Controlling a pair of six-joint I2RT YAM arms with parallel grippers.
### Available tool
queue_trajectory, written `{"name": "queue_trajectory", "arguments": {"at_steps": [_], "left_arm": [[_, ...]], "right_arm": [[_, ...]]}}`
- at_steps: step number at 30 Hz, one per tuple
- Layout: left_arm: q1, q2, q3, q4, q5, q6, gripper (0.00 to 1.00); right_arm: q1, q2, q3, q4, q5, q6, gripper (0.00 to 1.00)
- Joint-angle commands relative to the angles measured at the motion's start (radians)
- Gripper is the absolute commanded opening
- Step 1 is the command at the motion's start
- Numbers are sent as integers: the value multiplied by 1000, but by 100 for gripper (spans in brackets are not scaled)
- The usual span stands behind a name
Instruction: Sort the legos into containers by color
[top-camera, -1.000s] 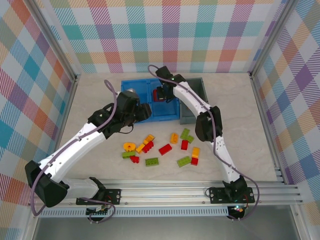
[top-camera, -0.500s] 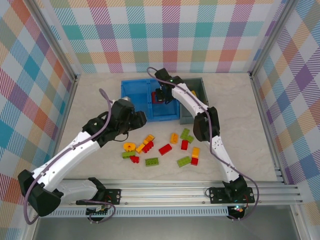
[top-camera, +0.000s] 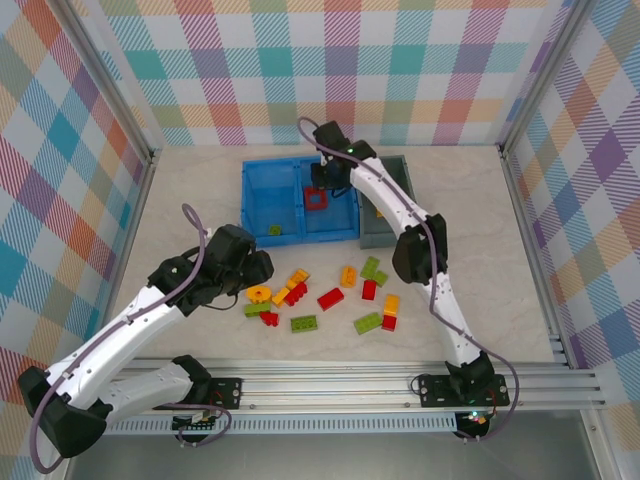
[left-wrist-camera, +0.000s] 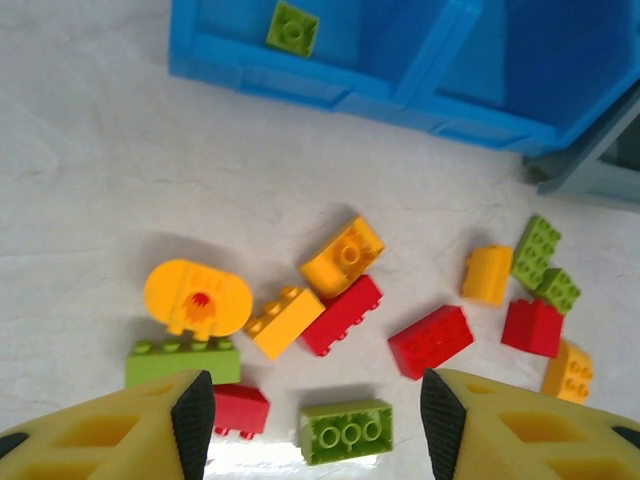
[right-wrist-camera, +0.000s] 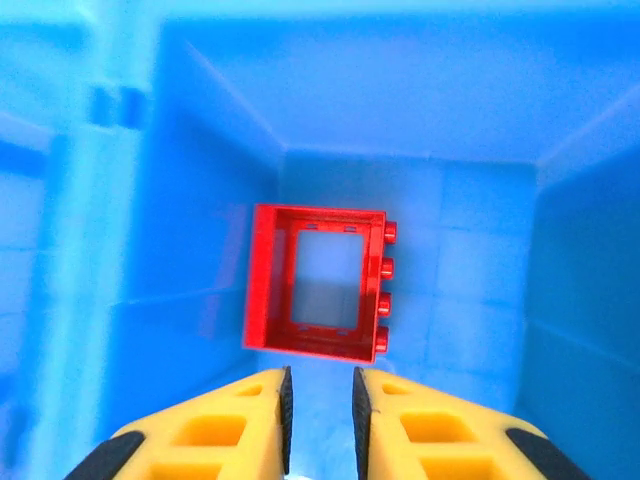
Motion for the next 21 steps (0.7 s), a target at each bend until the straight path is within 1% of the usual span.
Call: {"name": "queue_trajectory", "arguments": {"at_steps": [1, 2, 3, 6, 10, 12, 16, 21], "left_arm": [[8, -16, -45, -92, 15, -31, 61], [8, -19, -58, -96, 24, -33, 63], [9, -20, -78, -95, 39, -34, 64], [10, -7, -137, -65, 103, -19, 70], [9, 34, -201, -12, 173, 19, 79], [10, 57, -220, -1, 185, 33, 82], [13, 114, -256, 52, 201, 51, 84], [49, 181, -286, 118, 215, 74, 85]], "right_arm": [[10, -209, -66, -1, -3, -12, 25], [21, -268, -133, 30, 0, -17, 26], [37, -354, -245, 83, 3, -25, 28], [102, -603, -590, 253, -5, -32, 39], [213, -841, -928, 347, 1, -1, 49], [259, -923, -1057, 370, -16, 40, 53], [362, -1045, -1259, 383, -6, 119, 54], [456, -1146, -1416, 381, 34, 209, 54]]}}
